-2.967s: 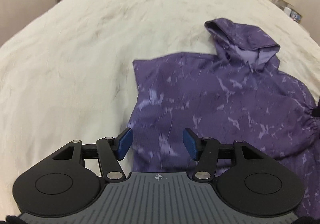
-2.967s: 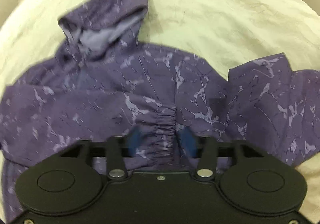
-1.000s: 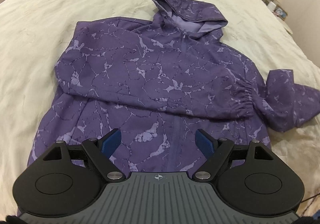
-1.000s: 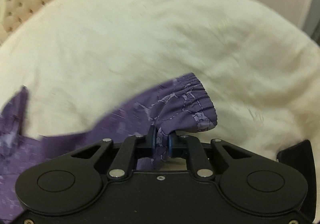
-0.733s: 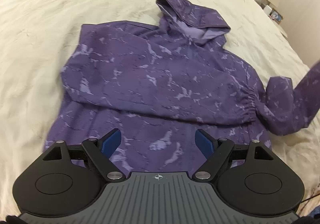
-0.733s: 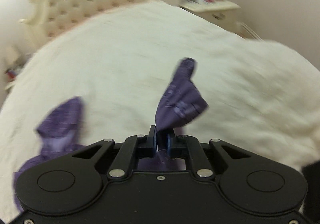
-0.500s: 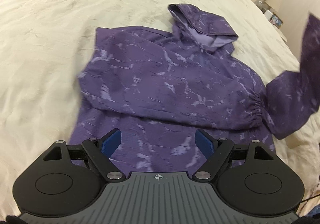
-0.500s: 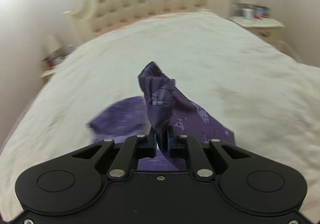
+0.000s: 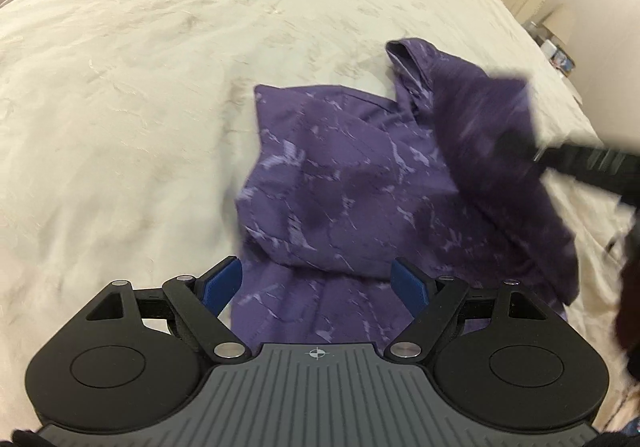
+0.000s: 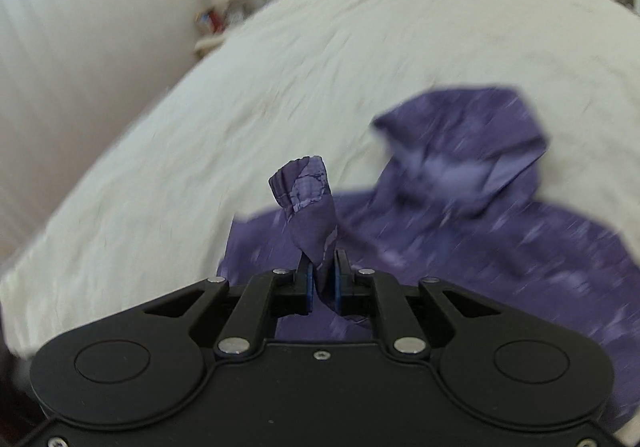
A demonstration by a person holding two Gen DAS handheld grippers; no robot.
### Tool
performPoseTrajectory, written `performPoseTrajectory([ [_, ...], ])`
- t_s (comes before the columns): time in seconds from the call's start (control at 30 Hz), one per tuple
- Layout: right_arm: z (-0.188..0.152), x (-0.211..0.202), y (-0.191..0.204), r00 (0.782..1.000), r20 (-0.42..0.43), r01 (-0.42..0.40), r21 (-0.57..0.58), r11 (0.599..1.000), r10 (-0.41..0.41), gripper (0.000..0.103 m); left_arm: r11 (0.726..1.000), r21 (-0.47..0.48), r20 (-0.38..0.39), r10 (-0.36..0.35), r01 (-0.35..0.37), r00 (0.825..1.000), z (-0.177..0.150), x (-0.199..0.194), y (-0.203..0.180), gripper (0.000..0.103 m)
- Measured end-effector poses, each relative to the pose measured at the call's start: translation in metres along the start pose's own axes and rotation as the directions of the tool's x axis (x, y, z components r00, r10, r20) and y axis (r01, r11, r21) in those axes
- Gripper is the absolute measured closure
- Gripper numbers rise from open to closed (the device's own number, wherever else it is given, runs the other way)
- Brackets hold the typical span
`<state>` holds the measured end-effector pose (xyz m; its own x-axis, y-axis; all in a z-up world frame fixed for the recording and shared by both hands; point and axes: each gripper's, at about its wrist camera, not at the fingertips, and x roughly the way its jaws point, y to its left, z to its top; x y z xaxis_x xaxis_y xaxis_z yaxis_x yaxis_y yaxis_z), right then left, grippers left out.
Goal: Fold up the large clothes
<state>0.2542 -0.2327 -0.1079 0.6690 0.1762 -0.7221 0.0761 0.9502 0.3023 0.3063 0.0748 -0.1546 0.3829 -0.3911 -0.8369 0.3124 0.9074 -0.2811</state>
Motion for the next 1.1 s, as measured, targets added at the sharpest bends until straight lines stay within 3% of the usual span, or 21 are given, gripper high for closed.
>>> performPoseTrajectory([
  [0.1,-0.026,0.021,0.017,0.996,-0.081,-0.037,-0.035,0.999,0.034,0.073,1.0,-0.021,-0.002,-0.016,0.016,1.0,0.006,0.003,0.006,0.022],
  [0.17,-0.043,0.023,0.027,0.99,-0.134,-0.057,-0.076,0.996,0.047,0.048,0.999,-0.032,-0.004,-0.027,0.027,1.0,0.01,0.006,0.009,0.022],
  [0.2,-0.049,0.023,0.03,0.988,-0.147,-0.064,-0.093,0.994,0.049,0.045,0.999,-0.036,-0.005,-0.034,0.034,0.999,0.013,0.009,0.008,0.022],
  [0.33,-0.067,0.01,0.014,0.984,-0.173,-0.048,-0.103,0.994,0.03,0.045,0.995,-0.051,-0.023,-0.082,0.08,0.996,0.023,0.024,0.002,0.021],
  [0.47,-0.076,-0.008,-0.027,0.983,-0.163,0.069,-0.064,0.996,-0.079,0.044,0.993,-0.047,-0.071,-0.108,0.105,0.992,0.028,0.051,-0.013,0.021],
  [0.57,-0.088,-0.019,-0.07,0.97,-0.181,0.17,0.024,0.985,-0.163,0.044,0.992,-0.025,-0.12,-0.122,0.12,0.985,0.028,0.075,-0.024,0.022],
  [0.73,-0.118,-0.033,-0.15,0.92,-0.243,0.361,0.216,0.907,-0.308,0.045,0.998,0.036,-0.205,-0.049,0.057,0.978,0.028,0.113,-0.04,0.027],
  [0.8,-0.129,-0.045,-0.173,0.907,-0.273,0.396,0.296,0.869,-0.321,0.045,0.999,0.034,-0.208,-0.033,0.041,0.978,0.029,0.117,-0.041,0.028],
  [0.83,-0.132,-0.051,-0.181,0.904,-0.281,0.405,0.325,0.855,-0.322,0.045,0.999,0.035,-0.197,-0.025,0.032,0.98,0.03,0.117,-0.042,0.032],
  [0.87,-0.133,-0.057,-0.186,0.906,-0.28,0.403,0.342,0.849,-0.317,0.045,0.999,0.046,-0.181,-0.012,0.021,0.983,0.03,0.116,-0.042,0.06],
  [0.9,-0.133,-0.064,-0.19,0.915,-0.268,0.386,0.36,0.849,-0.302,0.045,0.998,0.066,-0.162,0.007,0.004,0.987,0.03,0.113,-0.043,0.077],
  [0.97,-0.13,-0.082,-0.195,0.939,-0.213,0.336,0.396,0.855,-0.27,0.044,0.996,0.084,-0.122,0.002,0.009,0.993,0.035,0.105,-0.044,0.084],
  [1.1,-0.11,-0.104,-0.209,0.947,-0.111,0.319,0.417,0.851,-0.301,0.043,0.989,0.148,0.012,0.002,-0.004,1.0,0.052,0.074,-0.05,0.084],
])
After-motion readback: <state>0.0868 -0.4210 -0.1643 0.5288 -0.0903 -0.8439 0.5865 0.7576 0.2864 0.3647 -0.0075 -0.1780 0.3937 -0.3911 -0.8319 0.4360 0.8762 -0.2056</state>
